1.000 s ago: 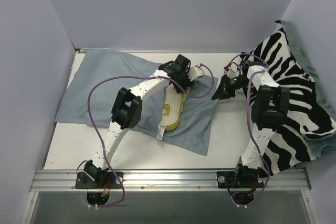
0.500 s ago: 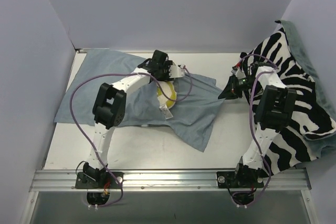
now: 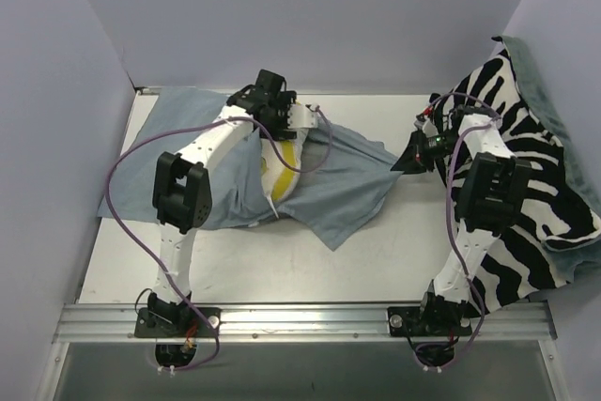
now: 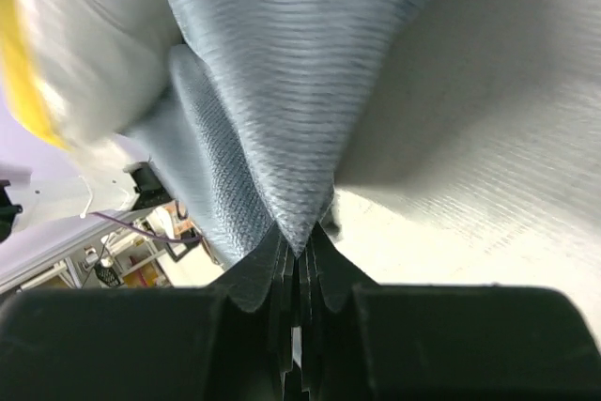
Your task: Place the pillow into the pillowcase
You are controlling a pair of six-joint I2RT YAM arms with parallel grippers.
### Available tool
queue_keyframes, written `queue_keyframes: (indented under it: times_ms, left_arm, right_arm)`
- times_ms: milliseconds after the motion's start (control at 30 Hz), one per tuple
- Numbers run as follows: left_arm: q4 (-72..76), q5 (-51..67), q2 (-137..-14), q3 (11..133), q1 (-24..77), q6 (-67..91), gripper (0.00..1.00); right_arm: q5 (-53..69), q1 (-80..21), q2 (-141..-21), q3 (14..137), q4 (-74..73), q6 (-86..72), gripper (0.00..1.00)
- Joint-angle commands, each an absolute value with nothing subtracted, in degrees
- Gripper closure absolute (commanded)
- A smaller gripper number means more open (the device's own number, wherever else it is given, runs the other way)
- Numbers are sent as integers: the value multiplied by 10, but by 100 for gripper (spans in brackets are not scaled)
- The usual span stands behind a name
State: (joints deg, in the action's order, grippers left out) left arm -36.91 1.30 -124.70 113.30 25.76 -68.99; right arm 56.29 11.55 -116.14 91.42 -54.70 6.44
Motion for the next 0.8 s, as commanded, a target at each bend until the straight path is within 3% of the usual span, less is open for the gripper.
queue_keyframes:
  times_ms: [0,133,367,467,767]
  left_arm:
    - [-611,110,-1276,1163,306,-570,16]
    - [-635,189,-1279,1171,339,-493,15]
    - [-690,330,-1312,1359,345,-296,7]
    - [-694,288,-1314,1377,346,-218,5]
    - [-632,124,-1238,1181,380,-147,3]
  right_arm:
    - [558,80,-1177,937,-585,46,100]
    - [565,55,-1202,974,-583,31,100]
    - [533,29,-1215,955,-586,30,100]
    - [527,15,-1213,925,-584,37,100]
    - [526,5,-1192,892,-578,33,100]
